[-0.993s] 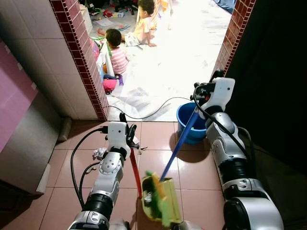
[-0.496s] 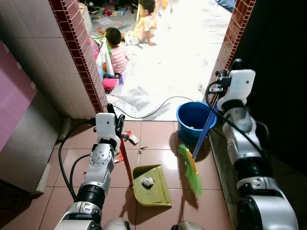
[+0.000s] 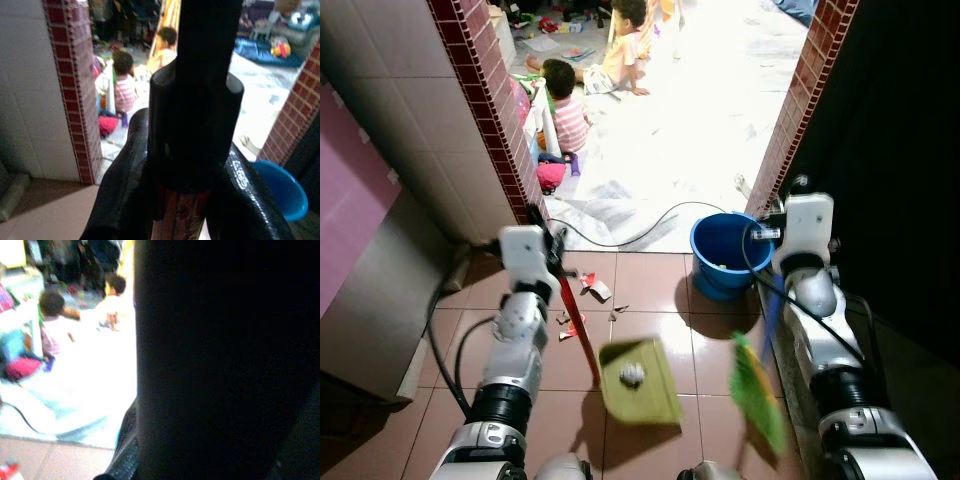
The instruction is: Sweep floor
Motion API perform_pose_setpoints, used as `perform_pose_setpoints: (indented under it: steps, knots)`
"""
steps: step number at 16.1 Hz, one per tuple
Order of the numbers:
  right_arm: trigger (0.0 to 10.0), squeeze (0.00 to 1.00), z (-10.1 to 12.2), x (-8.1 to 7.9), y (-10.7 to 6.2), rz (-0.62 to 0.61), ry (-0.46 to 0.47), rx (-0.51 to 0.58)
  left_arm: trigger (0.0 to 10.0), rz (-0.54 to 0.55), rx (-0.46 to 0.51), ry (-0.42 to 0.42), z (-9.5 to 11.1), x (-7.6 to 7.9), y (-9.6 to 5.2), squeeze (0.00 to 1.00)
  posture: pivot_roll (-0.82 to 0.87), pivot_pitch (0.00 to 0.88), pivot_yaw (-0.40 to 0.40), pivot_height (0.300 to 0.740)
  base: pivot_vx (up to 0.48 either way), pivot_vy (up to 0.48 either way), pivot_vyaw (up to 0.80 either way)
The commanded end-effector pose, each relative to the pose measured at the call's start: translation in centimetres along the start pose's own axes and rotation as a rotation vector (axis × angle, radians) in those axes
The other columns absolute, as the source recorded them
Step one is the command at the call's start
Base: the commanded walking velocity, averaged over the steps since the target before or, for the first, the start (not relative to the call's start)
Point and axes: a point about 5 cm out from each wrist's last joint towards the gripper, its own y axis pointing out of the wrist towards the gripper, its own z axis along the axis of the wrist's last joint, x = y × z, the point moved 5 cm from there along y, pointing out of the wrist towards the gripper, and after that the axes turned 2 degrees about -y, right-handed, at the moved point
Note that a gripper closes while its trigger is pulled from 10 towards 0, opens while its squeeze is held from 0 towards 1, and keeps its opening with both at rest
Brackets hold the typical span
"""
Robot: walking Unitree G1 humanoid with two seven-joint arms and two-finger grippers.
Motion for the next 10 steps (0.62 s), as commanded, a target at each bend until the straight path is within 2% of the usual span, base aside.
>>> perform_pose_setpoints:
  steps: [1,3,4,5,8,10]
  knots:
    - [10.0,0.00,-0.1,0.3,-0.2,-0.018,-0.010,-0.010,10.0,0.021,0.085,-0.026,2.5,-0.4,0.3,0.00,-0.02,0.000,0.030,0.740,0.000,0.000,0.00]
    - [10.0,0.00,-0.2,0.2,-0.4,-0.023,0.005,-0.009,10.0,0.006,0.119,-0.014,3.6,-0.3,0.0,0.00,-0.02,0.000,0.033,0.740,0.000,0.000,0.00]
    - [10.0,0.00,-0.2,-0.1,-0.3,-0.028,0.047,-0.023,10.0,-0.006,0.143,0.011,4.2,-0.1,-0.2,0.00,-0.02,0.000,0.036,0.740,0.000,0.000,-0.80]
    - [10.0,0.00,-0.1,-0.2,-0.3,-0.029,0.049,-0.024,10.0,-0.005,0.145,0.011,4.3,-0.1,-0.3,0.00,-0.02,0.000,0.042,0.740,0.000,0.000,-0.80]
    - [10.0,0.00,0.8,-1.0,0.1,-0.016,0.031,-0.003,10.0,0.008,0.133,0.011,4.0,-0.3,-0.6,0.00,-0.04,0.000,0.012,0.740,0.000,0.000,-0.80]
    - [10.0,0.00,2.2,-2.0,0.3,0.026,-0.003,0.030,10.0,0.005,0.124,0.010,3.9,-0.1,-0.5,0.00,-0.06,0.000,-0.005,0.740,0.000,0.000,-0.80]
